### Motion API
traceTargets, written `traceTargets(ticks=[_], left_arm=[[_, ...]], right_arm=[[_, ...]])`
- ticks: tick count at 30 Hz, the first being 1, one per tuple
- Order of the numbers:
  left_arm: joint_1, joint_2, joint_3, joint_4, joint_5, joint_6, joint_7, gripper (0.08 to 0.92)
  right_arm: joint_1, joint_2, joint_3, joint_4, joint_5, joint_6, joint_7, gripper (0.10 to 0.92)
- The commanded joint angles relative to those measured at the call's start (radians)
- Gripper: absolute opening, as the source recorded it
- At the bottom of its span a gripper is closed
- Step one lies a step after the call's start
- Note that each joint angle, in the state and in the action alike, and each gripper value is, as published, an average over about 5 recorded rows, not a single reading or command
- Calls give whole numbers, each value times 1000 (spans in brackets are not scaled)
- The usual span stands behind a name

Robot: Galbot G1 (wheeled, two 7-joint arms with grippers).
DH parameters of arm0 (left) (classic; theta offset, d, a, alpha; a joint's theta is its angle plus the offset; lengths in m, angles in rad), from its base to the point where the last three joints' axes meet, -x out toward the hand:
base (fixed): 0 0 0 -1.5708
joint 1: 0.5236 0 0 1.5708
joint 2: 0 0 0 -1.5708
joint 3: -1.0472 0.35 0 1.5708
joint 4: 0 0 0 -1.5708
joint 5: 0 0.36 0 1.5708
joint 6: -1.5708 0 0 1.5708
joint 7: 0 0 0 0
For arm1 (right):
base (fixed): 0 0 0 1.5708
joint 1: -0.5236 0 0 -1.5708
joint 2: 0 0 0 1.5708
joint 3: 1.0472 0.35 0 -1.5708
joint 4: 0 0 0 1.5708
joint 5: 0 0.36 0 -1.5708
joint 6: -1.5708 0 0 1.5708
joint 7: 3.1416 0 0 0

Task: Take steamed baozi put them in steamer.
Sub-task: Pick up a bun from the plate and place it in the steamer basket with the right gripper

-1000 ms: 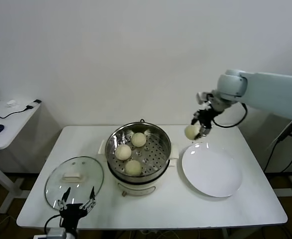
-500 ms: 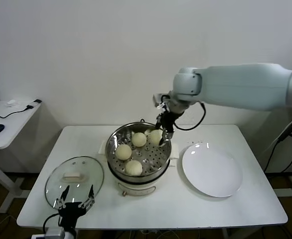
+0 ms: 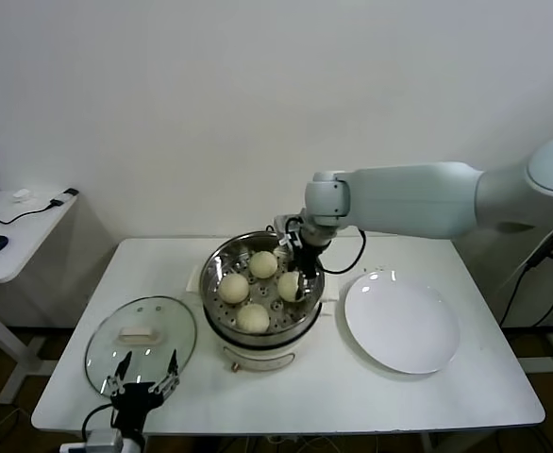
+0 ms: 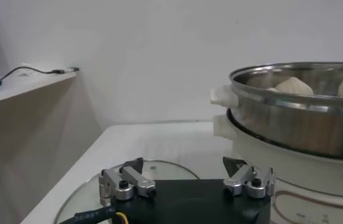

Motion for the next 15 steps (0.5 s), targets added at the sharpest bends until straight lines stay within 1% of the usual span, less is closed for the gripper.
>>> traceTargets(ticks=[1,5,11,15], left_arm=[[1,-1,1,4,3,0,0,823],[0,-2,1,4,2,0,0,823],[0,0,-2,1,6,0,-1,823],[-5,0,-4,-6,6,8,-1,823]], right_arm=[[-66,29,5,-48,-36,2,3,661],[-65,30,19,-63,-27,31,-10,677],[-25,4,46,-64,19,82,-56,803],[13,-70,110,-34,52,91,-50,821]])
